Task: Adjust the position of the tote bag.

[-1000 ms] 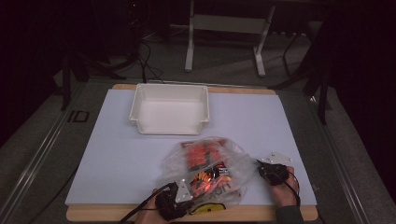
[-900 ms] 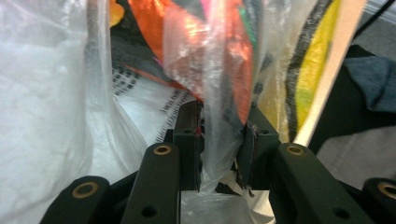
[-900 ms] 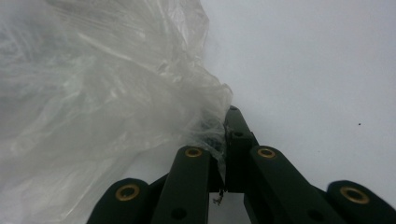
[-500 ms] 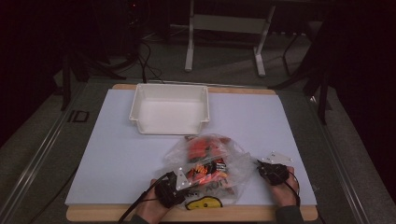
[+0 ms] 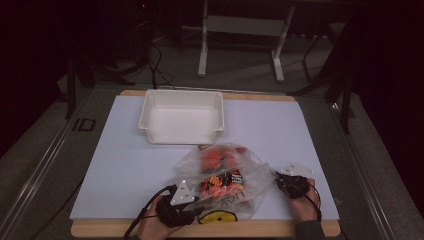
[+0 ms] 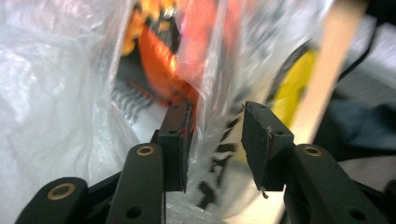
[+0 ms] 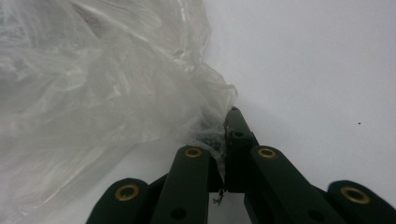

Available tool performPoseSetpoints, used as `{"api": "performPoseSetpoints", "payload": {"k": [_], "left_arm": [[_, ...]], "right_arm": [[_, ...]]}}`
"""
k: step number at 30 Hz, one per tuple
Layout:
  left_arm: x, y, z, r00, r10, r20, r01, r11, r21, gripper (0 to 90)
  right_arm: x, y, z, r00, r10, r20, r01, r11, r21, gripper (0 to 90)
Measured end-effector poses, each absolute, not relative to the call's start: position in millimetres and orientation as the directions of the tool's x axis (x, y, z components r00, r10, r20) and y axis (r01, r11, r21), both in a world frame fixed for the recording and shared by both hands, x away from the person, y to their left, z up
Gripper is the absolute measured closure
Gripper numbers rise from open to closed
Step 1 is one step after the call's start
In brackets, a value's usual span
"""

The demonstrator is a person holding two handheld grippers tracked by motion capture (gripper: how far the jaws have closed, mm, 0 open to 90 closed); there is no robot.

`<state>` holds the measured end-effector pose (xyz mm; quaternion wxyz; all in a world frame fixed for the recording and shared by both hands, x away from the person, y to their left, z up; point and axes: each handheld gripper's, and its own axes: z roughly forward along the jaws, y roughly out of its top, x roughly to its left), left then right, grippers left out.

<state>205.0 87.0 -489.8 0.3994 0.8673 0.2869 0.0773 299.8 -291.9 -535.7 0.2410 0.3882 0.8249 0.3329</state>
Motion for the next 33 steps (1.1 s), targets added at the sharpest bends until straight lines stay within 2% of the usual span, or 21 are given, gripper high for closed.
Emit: {"api": "performPoseSetpoints", "payload": {"k": [17, 19, 21, 25, 26, 33], "left_arm": [[224, 66, -451, 0.832, 0.553, -0.047, 0.358, -0.470, 0.807, 60.6], [231, 56, -447, 0.816, 0.578, 0.015, 0.337, -0.495, 0.801, 69.2], [236, 50, -448, 0.812, 0.584, 0.028, 0.335, -0.503, 0.797, 75.3], [249, 36, -462, 0.783, 0.618, 0.074, 0.364, -0.551, 0.751, 77.7], [251, 34, -466, 0.772, 0.631, 0.073, 0.380, -0.551, 0.743, 77.3], [252, 36, -479, 0.737, 0.675, 0.025, 0.452, -0.520, 0.725, 56.5]], "right_arm": [[300, -292, -536, -0.582, 0.802, -0.135, 0.483, 0.474, 0.737, 88.3], [300, -292, -536, -0.580, 0.804, -0.132, 0.483, 0.470, 0.739, 88.3], [300, -292, -536, -0.579, 0.805, -0.130, 0.483, 0.468, 0.740, 88.3], [299, -293, -536, -0.580, 0.804, -0.130, 0.482, 0.467, 0.742, 88.3], [299, -293, -536, -0.579, 0.805, -0.129, 0.482, 0.466, 0.742, 88.3], [299, -293, -537, -0.580, 0.804, -0.128, 0.482, 0.465, 0.743, 88.3]]}}
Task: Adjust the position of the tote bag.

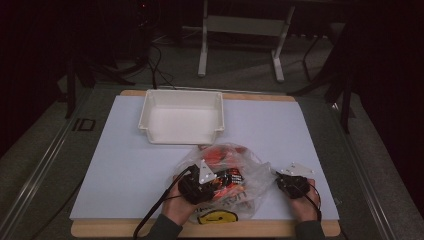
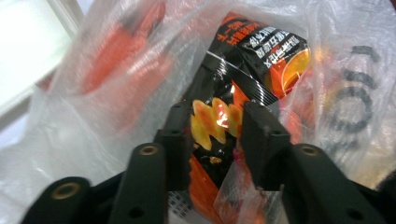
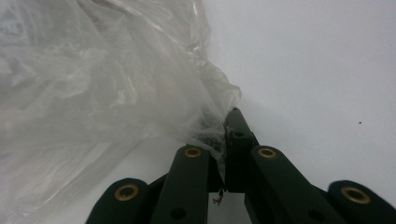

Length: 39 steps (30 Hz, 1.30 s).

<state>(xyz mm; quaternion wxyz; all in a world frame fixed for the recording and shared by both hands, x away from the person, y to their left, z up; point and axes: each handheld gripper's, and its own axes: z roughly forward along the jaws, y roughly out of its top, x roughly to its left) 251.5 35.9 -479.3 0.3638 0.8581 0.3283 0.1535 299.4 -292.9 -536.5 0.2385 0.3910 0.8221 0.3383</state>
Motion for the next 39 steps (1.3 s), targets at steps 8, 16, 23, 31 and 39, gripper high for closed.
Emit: {"api": "performPoseSetpoints", "payload": {"k": [8, 16, 23, 31, 39], "left_arm": [[233, 41, -494, 0.746, 0.666, -0.009, 0.465, -0.511, 0.723, 41.2], [218, 50, -522, 0.736, 0.676, 0.022, 0.488, -0.553, 0.676, 38.1], [217, 61, -532, 0.722, 0.691, 0.027, 0.496, -0.545, 0.676, 41.8], [211, 76, -533, 0.744, 0.665, 0.064, 0.445, -0.565, 0.695, 52.9], [206, 89, -517, 0.780, 0.625, -0.045, 0.442, -0.498, 0.746, 48.8]], "right_arm": [[299, -293, -537, -0.579, 0.805, -0.130, 0.482, 0.466, 0.742, 88.3], [299, -292, -537, -0.578, 0.805, -0.136, 0.479, 0.469, 0.742, 88.4], [298, -294, -536, -0.565, 0.812, -0.148, 0.483, 0.471, 0.738, 88.7], [297, -303, -535, -0.547, 0.825, -0.142, 0.495, 0.456, 0.740, 88.8], [297, -303, -536, -0.550, 0.823, -0.141, 0.494, 0.457, 0.739, 88.7]]}}
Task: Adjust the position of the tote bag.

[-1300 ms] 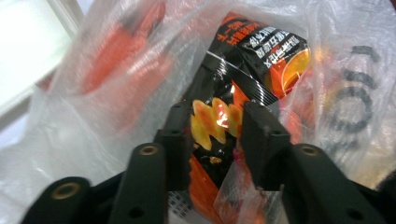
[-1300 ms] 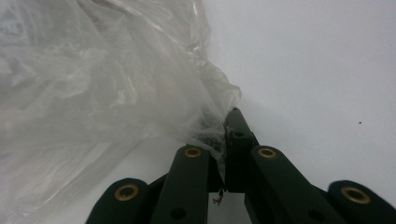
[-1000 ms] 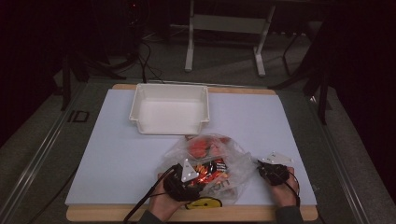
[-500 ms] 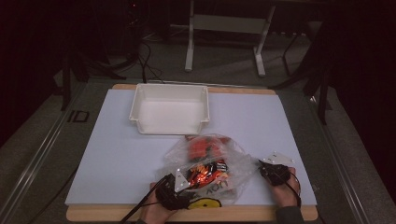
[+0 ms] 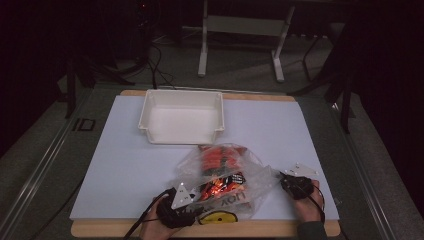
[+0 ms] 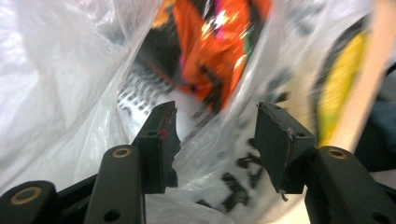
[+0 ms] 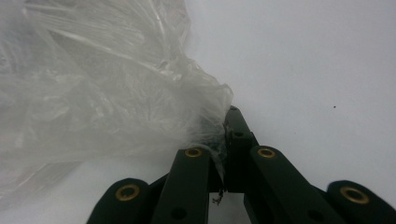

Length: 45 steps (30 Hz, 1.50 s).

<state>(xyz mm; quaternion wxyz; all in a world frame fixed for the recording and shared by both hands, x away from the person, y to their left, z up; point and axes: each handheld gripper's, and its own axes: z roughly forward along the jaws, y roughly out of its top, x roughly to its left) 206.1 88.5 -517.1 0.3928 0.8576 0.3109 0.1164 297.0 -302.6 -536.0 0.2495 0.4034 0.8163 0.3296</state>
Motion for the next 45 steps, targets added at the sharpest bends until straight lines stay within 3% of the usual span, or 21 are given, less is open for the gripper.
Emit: {"api": "performPoseSetpoints", "payload": {"k": [5, 11, 21, 27, 40, 45], "left_arm": [[208, 93, -495, 0.777, 0.622, -0.103, 0.432, -0.407, 0.805, 48.8], [225, 94, -492, 0.734, 0.664, -0.145, 0.478, -0.353, 0.804, 51.2], [217, 81, -514, 0.766, 0.643, -0.026, 0.457, -0.515, 0.725, 50.8], [213, 77, -530, 0.758, 0.646, 0.091, 0.434, -0.604, 0.668, 51.1], [223, 84, -535, 0.709, 0.699, 0.097, 0.444, -0.549, 0.708, 49.8], [225, 84, -536, 0.712, 0.697, 0.085, 0.442, -0.540, 0.716, 49.7]], "right_arm": [[297, -303, -536, -0.550, 0.823, -0.140, 0.494, 0.457, 0.740, 88.7], [297, -303, -536, -0.550, 0.823, -0.138, 0.495, 0.455, 0.740, 88.6], [297, -303, -536, -0.553, 0.822, -0.138, 0.493, 0.456, 0.741, 88.6], [297, -303, -536, -0.552, 0.822, -0.137, 0.494, 0.456, 0.741, 88.6], [296, -306, -535, -0.552, 0.824, -0.130, 0.503, 0.453, 0.737, 88.2], [295, -310, -534, -0.549, 0.828, -0.109, 0.510, 0.436, 0.742, 77.8]]}}
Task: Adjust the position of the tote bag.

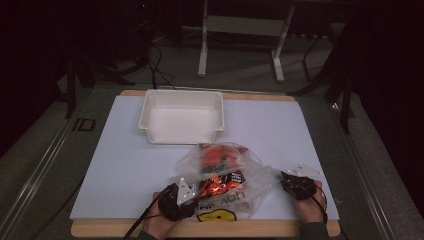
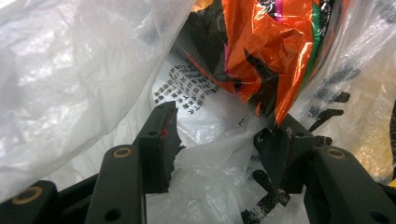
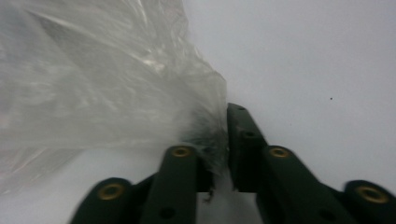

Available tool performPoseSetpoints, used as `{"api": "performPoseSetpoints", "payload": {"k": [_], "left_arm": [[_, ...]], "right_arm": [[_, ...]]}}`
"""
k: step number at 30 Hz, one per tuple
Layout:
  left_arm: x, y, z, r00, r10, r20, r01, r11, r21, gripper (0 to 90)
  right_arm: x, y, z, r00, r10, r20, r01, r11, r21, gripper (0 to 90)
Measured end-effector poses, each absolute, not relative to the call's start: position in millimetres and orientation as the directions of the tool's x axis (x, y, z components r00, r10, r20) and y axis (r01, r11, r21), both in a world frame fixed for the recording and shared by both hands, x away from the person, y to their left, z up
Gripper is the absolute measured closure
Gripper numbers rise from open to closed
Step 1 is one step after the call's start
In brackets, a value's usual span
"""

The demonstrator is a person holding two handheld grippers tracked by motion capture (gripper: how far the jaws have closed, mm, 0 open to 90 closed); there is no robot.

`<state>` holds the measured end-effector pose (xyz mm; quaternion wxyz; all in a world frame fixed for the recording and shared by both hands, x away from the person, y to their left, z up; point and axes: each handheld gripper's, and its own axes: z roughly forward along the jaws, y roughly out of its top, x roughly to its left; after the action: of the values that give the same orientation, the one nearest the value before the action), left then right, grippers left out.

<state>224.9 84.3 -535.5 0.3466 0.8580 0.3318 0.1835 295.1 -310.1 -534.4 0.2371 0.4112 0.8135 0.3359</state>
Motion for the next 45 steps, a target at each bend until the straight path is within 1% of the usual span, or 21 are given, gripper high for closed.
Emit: {"api": "performPoseSetpoints", "payload": {"k": [5, 9, 19, 22, 25, 27, 30, 35, 38, 45], "left_arm": [[226, 84, -536, 0.706, 0.704, 0.080, 0.449, -0.533, 0.717, 49.6], [227, 84, -536, 0.705, 0.705, 0.078, 0.451, -0.530, 0.718, 49.5], [226, 84, -536, 0.701, 0.709, 0.074, 0.456, -0.526, 0.718, 49.5], [226, 85, -536, 0.701, 0.710, 0.071, 0.458, -0.524, 0.719, 49.4], [226, 85, -535, 0.701, 0.710, 0.069, 0.455, -0.520, 0.723, 49.2], [226, 86, -536, 0.701, 0.710, 0.066, 0.458, -0.520, 0.721, 49.1], [226, 86, -536, 0.700, 0.711, 0.065, 0.460, -0.519, 0.721, 49.1], [226, 86, -536, 0.700, 0.711, 0.062, 0.461, -0.517, 0.721, 49.0], [226, 86, -536, 0.700, 0.712, 0.062, 0.462, -0.517, 0.721, 49.0], [226, 85, -536, 0.699, 0.712, 0.062, 0.462, -0.516, 0.722, 48.8]], "right_arm": [[293, -315, -533, -0.541, 0.835, -0.100, 0.514, 0.422, 0.747, 70.6], [290, -320, -530, -0.545, 0.834, -0.078, 0.509, 0.404, 0.760, 66.7], [282, -335, -523, -0.526, 0.849, -0.054, 0.510, 0.366, 0.779, 64.3], [281, -339, -519, -0.511, 0.859, -0.044, 0.508, 0.343, 0.790, 67.6], [282, -342, -516, -0.492, 0.869, -0.046, 0.511, 0.331, 0.793, 77.2], [283, -344, -514, -0.476, 0.878, -0.050, 0.514, 0.325, 0.794, 81.8], [285, -346, -511, -0.458, 0.888, -0.044, 0.515, 0.306, 0.801, 85.9], [286, -345, -504, -0.451, 0.892, -0.022, 0.503, 0.275, 0.819, 85.9], [287, -342, -501, -0.468, 0.884, 0.011, 0.500, 0.255, 0.828, 84.1], [291, -325, -495, -0.506, 0.862, 0.005, 0.480, 0.277, 0.832, 81.9]]}}
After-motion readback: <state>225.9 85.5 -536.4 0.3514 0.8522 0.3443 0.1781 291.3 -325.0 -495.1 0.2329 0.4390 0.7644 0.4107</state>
